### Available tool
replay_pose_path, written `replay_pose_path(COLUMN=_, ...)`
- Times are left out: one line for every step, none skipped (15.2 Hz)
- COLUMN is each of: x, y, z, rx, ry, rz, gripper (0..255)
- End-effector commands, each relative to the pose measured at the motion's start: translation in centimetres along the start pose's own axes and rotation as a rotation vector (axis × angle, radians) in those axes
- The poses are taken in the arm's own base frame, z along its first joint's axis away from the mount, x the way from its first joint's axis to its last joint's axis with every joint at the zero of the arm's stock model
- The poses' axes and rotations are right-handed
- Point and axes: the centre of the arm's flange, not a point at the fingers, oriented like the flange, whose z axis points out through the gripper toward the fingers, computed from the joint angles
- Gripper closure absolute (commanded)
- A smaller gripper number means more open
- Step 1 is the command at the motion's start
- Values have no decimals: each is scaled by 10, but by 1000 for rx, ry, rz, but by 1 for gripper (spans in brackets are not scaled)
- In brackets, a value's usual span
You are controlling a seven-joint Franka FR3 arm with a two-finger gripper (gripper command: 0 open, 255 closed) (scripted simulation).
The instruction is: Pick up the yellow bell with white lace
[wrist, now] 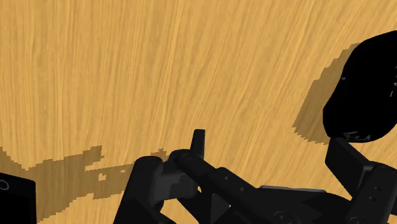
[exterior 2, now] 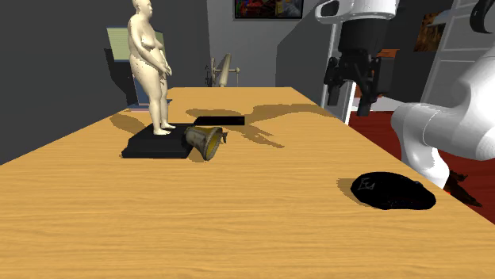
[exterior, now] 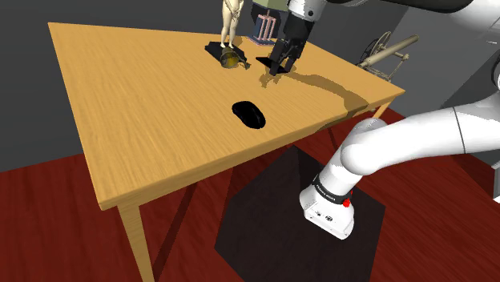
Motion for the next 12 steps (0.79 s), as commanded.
replay_pose_path(x=0, y=0, z=0, rx=0, ry=0, rz=0, gripper=0)
replay_pose_path(x=12, y=2, z=2, rx=1, ry=3, rz=12, gripper=0)
replay_pose_path(x=25, y=4, z=3, rx=2, ry=6, rz=23, gripper=0)
replay_pose_path(x=37, y=7, z=5, rx=2, ry=9, rz=35, gripper=0)
replay_pose_path(x=50, y=9, z=7, rx=3, ry=13, rz=46, gripper=0)
replay_pose_path(x=62, y=12, z=8, rx=4, ry=16, rz=58, gripper=0)
replay_pose_path(x=74, y=15, z=10, rx=5, ry=19, rz=70, gripper=0)
replay_pose_path(x=87, y=18, z=11, rx=5, ry=22, rz=81, gripper=0)
replay_pose_path(x=99, y=21, z=13, rx=6, ry=25, rz=93, gripper=0)
replay_pose_path(x=111, y=24, z=14, rx=7, ry=28, rz=105, gripper=0)
replay_pose_path(x=123, y=28, z=16, rx=8, ry=32, rz=116, gripper=0)
replay_pose_path(x=135, y=31, z=17, rx=8, ry=35, rz=128, gripper=0)
